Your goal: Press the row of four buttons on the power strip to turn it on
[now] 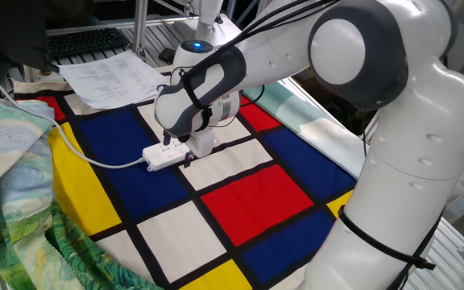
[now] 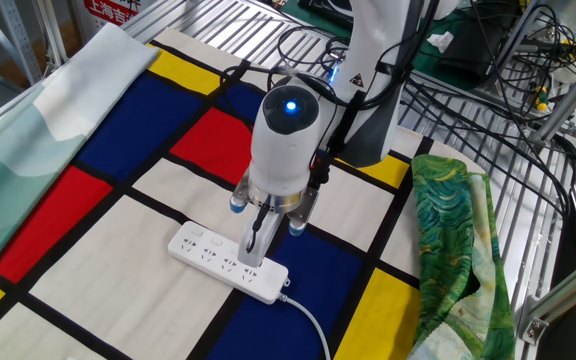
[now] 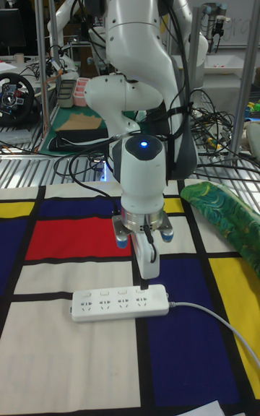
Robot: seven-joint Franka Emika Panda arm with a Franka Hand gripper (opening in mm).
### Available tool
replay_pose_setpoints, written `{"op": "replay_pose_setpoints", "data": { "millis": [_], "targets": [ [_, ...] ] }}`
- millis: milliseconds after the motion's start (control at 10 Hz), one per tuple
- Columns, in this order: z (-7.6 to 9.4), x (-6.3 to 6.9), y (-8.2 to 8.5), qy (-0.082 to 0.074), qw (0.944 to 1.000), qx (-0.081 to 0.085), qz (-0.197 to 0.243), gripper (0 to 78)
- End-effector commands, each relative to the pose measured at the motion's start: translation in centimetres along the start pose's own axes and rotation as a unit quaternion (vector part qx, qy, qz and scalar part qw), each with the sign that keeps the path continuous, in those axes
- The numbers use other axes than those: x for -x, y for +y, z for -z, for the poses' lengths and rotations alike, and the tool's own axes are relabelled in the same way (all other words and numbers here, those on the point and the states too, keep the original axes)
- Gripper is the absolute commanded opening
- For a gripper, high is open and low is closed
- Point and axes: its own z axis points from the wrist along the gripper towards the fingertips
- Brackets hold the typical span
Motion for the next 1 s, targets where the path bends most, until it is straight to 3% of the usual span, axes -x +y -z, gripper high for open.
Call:
{"op": "replay_pose_setpoints", "data": {
  "millis": [100, 1000],
  "targets": [
    [-1.84, 0.52, -2.22, 0.008, 0.9995, -0.005, -0.030, 77.4],
    [-1.82, 0.45, -2.21, 0.009, 0.9994, -0.004, -0.033, 77.4]
  ]
}}
